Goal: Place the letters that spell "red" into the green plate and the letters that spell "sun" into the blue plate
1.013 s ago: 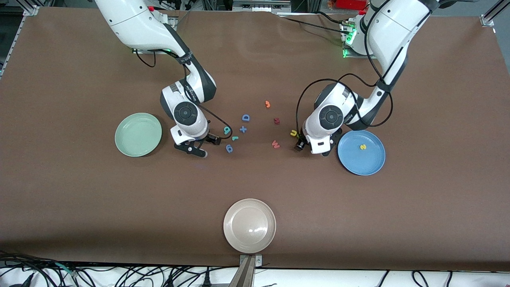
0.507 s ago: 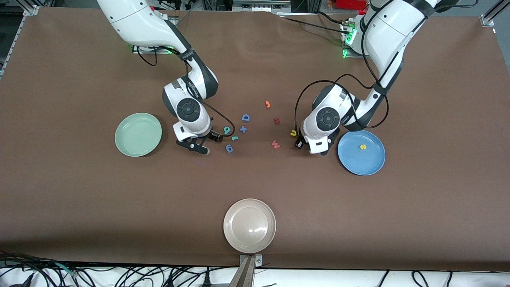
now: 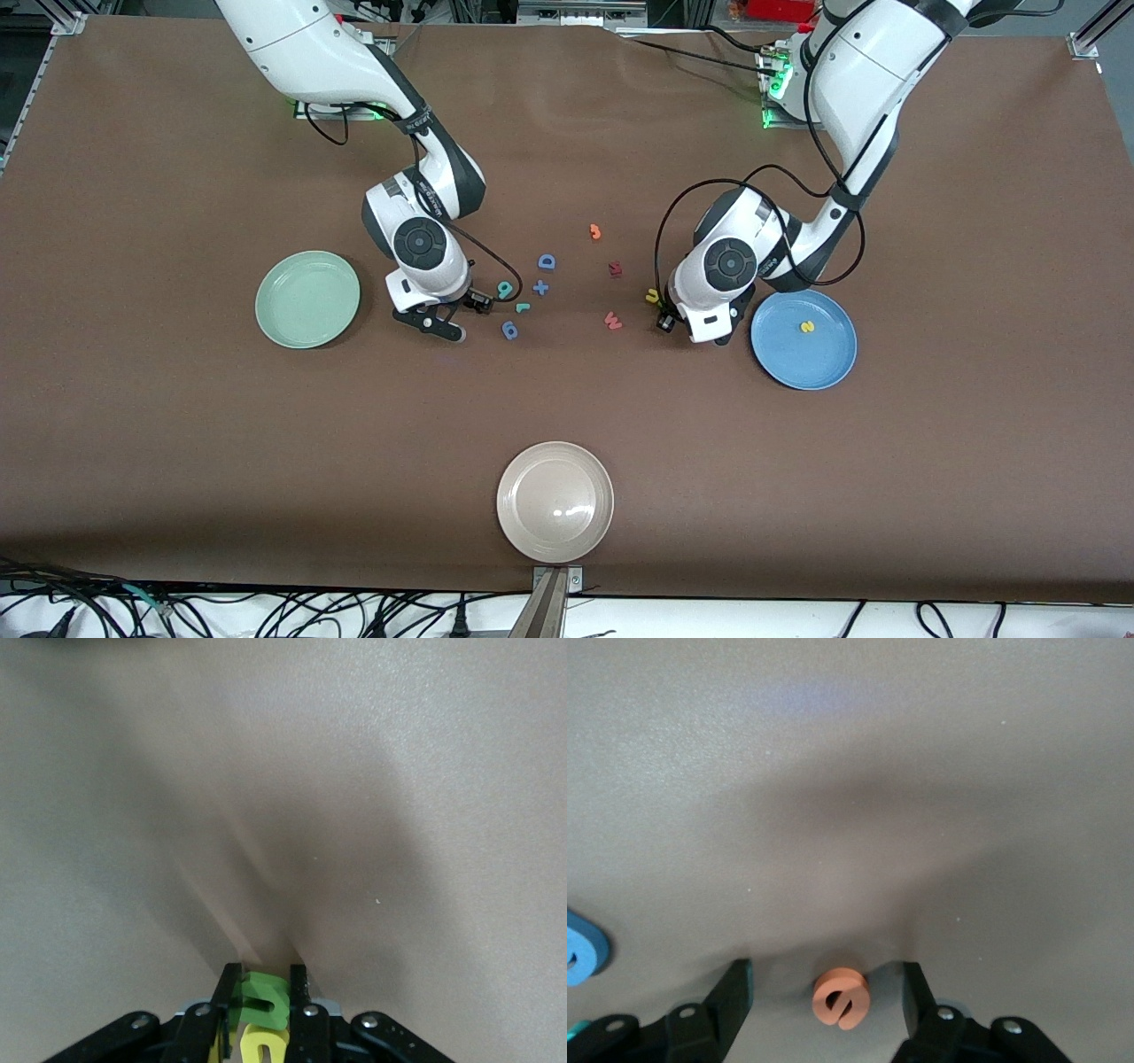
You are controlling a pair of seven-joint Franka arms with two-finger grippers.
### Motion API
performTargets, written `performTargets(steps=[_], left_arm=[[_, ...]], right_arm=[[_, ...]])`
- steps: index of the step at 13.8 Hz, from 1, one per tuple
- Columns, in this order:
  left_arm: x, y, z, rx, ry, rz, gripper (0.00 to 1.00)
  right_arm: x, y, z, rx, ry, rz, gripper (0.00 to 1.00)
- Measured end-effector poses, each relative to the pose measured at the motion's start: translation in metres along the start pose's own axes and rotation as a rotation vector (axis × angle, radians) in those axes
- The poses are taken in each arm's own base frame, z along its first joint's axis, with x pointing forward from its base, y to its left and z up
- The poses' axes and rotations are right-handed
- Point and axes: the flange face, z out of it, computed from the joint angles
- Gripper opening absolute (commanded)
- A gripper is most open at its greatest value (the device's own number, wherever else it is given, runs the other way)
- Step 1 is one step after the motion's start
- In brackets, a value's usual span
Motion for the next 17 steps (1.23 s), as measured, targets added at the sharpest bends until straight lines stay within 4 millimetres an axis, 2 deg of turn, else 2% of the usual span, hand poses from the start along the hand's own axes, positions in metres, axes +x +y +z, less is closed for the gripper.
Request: performTargets(steps=[1,2,6,8,10,12,14,17], left_arm=[[0.0,0.0,0.0,0.0,0.0,-0.003,0.1],[0.0,0.0,0.0,0.0,0.0,-0.005,0.09],[0.007,0.003,-0.005,-0.01,0.001,-0.017,0.09],[0.017,0.006,-0.02,-0.02,0.007,-0.016,0.1],[0.03,0.008,-0.04,0.008,0.014,0.033,0.1],[0.045,0.009,-0.062,0.036,0.019,0.094,0.11],[0.063,0.009,-0.082,0.048,0.029,0.171,0.11],[0.106,0.004,-0.094,0.068,0.081,0.302,0.13]], right_arm=[[0.0,0.0,0.0,0.0,0.0,0.001,0.75],[0.0,0.0,0.0,0.0,0.0,0.001,0.64],[0.0,-0.001,-0.004,0.009,0.006,0.001,0.46],[-0.001,-0.001,-0.004,0.009,0.007,0.001,0.24],[-0.001,0.0,-0.004,0.009,0.007,0.002,0.08],[-0.001,0.0,-0.005,0.009,0.007,0.003,0.0],[-0.001,0.0,-0.005,0.009,0.007,0.003,0.0],[-0.001,0.0,-0.006,0.008,0.006,0.003,0.0]])
